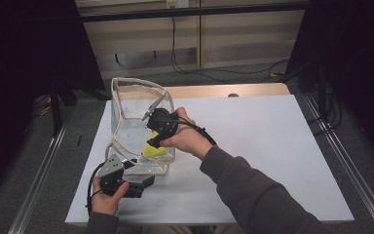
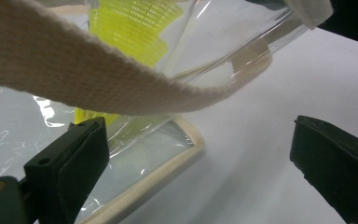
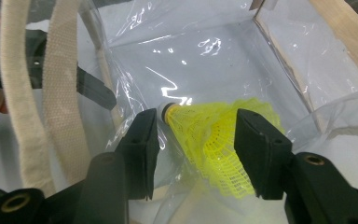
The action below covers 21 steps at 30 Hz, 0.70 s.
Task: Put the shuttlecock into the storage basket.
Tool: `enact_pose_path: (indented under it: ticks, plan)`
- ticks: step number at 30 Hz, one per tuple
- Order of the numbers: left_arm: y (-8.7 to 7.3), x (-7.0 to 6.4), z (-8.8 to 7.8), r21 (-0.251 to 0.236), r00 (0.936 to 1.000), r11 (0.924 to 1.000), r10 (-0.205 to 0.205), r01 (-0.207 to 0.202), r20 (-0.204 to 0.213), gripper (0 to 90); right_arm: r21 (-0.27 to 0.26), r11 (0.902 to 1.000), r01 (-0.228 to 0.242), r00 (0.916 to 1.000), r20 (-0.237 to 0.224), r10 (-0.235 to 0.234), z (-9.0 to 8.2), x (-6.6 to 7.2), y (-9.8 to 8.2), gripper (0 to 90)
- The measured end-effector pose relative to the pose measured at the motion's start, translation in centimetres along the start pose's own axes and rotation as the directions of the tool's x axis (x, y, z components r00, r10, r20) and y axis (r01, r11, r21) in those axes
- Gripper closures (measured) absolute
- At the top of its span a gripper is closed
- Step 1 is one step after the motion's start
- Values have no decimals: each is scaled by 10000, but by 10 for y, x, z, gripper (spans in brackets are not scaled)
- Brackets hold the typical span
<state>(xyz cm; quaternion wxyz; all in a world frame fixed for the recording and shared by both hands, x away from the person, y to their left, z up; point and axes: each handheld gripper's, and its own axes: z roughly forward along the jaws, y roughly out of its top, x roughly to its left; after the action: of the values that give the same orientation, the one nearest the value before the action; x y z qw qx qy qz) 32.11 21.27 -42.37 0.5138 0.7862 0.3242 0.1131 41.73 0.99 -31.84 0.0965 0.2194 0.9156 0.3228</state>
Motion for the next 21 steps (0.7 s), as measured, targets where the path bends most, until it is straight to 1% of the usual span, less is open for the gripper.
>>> enact_pose_path:
  ticks: [3,13,15,17,21]
  plan:
    - [0,0,0,7,10000,10000,-4,4,-3,46,-74,9999,-95,9999,-102,95,-5,-2,-1,471]
    - [0,-1,0,2,10000,10000,16,-16,-22,46,-566,9978,-332,9990,-321,314,-24,-7,-7,386]
    - [0,0,0,24,10000,10000,31,-30,-21,46,-652,9971,-400,9987,-346,378,-27,-7,-8,383]
    - [0,-1,0,-7,10000,10000,33,-33,-26,46,-737,9964,-421,9981,-484,386,-30,-8,-9,363]
    - [1,-1,0,4,10000,10000,19,-19,0,46,-774,9959,-465,9976,-540,424,-36,-8,-10,329]
